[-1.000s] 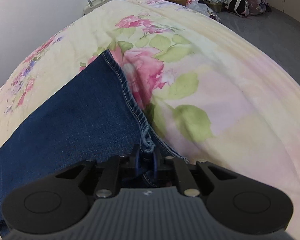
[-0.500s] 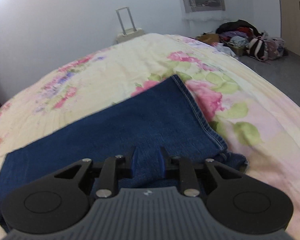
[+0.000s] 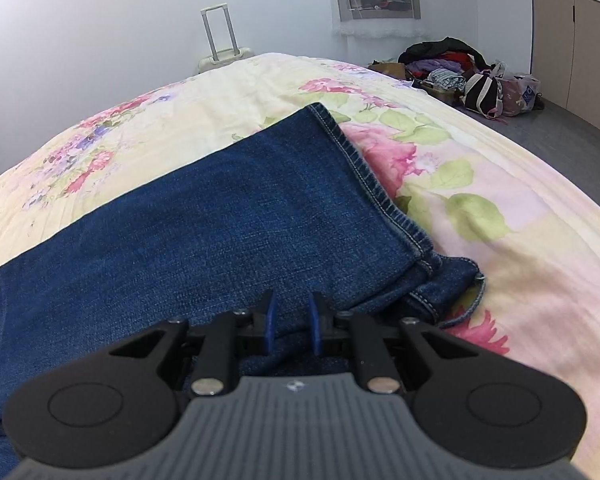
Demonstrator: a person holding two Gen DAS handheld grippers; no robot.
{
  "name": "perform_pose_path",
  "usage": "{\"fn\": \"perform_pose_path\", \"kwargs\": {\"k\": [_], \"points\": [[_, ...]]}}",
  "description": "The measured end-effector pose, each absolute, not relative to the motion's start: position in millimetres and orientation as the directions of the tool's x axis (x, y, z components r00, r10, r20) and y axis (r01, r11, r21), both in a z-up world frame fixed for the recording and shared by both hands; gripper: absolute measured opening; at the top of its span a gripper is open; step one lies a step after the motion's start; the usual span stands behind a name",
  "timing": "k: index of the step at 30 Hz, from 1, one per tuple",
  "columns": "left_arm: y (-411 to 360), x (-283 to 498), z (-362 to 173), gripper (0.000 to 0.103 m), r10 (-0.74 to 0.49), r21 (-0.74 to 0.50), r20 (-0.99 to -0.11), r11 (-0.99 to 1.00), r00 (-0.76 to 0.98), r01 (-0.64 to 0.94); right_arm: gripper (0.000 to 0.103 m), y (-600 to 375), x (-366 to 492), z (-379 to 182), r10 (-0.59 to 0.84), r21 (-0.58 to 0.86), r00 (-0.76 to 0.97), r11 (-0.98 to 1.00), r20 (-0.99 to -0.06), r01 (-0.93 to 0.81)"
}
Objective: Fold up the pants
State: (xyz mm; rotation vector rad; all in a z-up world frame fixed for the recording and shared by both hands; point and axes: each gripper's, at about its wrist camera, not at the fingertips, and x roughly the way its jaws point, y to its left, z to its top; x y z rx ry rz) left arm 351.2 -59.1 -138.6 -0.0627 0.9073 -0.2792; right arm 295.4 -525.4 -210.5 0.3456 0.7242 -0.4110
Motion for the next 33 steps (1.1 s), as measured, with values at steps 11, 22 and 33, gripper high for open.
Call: {"fn": "perform_pose_path", "kwargs": {"k": [11,22,33], "points": [[-64.5,472.9,-158.7,0.019,-0.207,-0.143,-0.727,0.978,0.655,0.15,0.013,-544.1,292.2,-201.3,-0.368,0.185,0.716,0.804,-0.593,0.566],[-67.9,498.1,-198.6,0.024,-0.144,-0.076,-0.782,0.988,0.607,0.136,0.006,-562.7,302.2,-237.1,-0.354,0.156,0.66,0.796,-0.663,0.584],[-112.0,432.1,-118.5,0.023,-0.218,-0.068,-0.706,0.968,0.674,0.241,0.053,-591.5,232.3,-201.6,-0.305,0.571,0.772,0.533,-0.558,0.624]]}}
